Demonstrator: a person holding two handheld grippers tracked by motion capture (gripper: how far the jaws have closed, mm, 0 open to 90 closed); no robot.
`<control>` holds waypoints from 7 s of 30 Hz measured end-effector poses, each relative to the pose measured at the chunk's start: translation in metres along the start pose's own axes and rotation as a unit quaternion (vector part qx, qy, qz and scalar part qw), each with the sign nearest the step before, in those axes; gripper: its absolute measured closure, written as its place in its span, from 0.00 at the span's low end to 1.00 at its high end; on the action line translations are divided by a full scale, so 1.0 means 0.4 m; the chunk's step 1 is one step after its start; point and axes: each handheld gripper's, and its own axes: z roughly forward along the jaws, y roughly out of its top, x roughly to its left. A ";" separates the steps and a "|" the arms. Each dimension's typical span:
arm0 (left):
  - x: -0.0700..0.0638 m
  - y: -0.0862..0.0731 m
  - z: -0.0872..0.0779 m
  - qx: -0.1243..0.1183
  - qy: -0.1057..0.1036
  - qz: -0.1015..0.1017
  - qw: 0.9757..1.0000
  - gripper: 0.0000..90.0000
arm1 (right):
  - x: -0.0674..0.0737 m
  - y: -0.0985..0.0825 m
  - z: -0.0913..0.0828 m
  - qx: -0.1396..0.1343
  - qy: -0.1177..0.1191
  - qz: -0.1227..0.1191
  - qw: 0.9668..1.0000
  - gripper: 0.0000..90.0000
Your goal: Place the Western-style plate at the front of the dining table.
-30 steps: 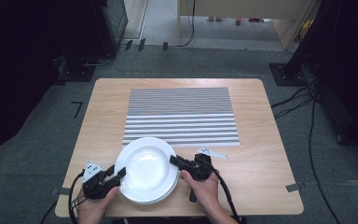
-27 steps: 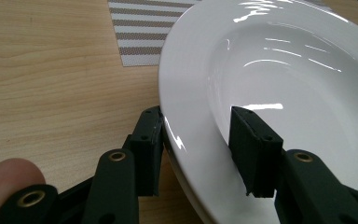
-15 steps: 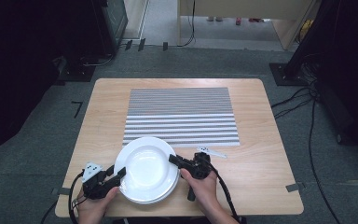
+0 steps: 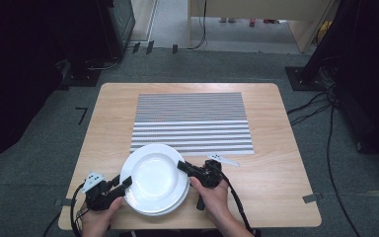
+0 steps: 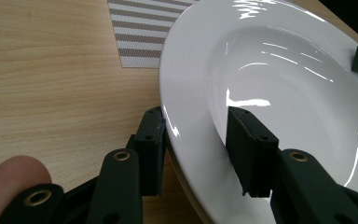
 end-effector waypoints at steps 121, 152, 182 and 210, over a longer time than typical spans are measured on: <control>-0.056 0.436 0.587 0.109 -0.048 -0.060 0.991 0.77 | -0.322 0.427 0.066 -0.069 -0.119 0.067 0.988 0.86; -0.046 0.421 0.636 0.136 -0.023 -0.084 0.987 0.76 | -0.370 0.413 0.111 -0.065 -0.152 0.111 0.980 0.86; -0.077 0.493 0.486 0.067 -0.062 -0.004 0.996 0.19 | -0.259 0.475 -0.014 -0.059 -0.192 -0.085 0.976 0.40; -0.007 0.360 0.217 0.023 -0.086 0.038 0.995 0.12 | -0.231 0.360 -0.293 -0.030 -0.214 -0.164 0.962 0.31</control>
